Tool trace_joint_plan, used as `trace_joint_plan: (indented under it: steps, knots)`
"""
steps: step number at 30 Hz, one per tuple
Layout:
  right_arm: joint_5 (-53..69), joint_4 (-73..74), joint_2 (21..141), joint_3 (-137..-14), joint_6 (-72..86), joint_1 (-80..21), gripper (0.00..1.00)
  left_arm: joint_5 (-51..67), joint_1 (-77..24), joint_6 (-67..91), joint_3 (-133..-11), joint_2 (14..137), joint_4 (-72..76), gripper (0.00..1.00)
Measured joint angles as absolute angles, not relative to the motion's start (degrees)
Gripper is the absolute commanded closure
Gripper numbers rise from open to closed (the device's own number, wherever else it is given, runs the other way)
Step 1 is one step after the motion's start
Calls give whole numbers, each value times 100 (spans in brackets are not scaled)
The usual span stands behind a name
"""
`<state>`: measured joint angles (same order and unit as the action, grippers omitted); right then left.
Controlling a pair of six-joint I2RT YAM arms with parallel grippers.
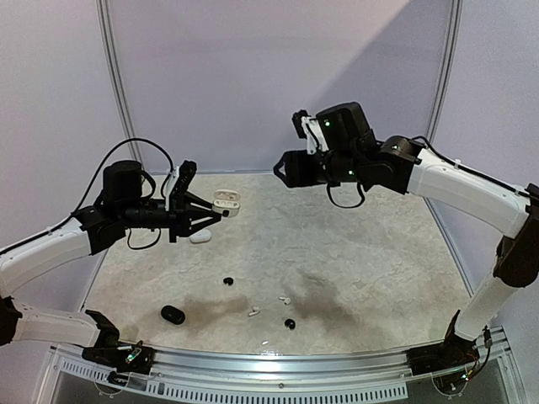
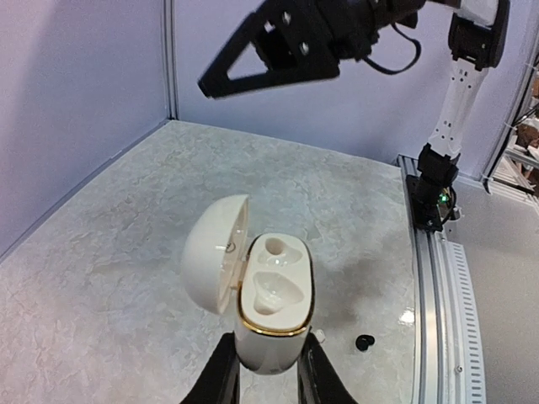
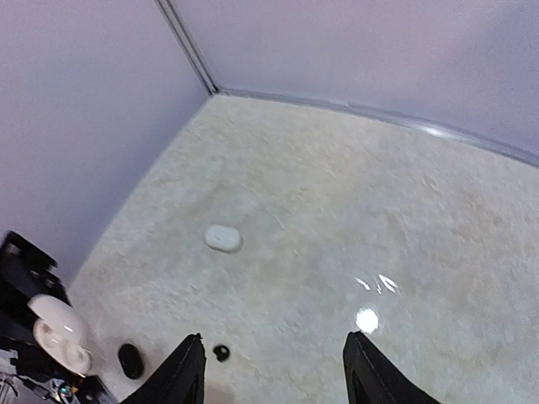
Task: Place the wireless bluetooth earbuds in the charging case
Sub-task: Adjust the right earbud at the center of the board.
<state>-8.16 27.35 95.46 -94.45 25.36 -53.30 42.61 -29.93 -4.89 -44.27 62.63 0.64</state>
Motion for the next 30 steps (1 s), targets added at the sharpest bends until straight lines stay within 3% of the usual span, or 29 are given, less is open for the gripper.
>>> trace_joint_plan:
  steps: [7,11,16,30]
  knots:
    - [-1238,3885,9747,-8586,4032,-5470,47,3889,-2995,-307,-4051,5955,458,100]
    - [-1223,4617,10573,-8884,4401,-5819,40,3747,-3013,-292,-3863,5752,580,100]
    - [-1059,5271,11587,-9574,4451,-6233,39,3642,-3092,-281,-3642,5579,766,100]
    - [-454,5164,12007,-9192,4071,-6600,50,3540,-3277,-298,-3529,5498,913,100]
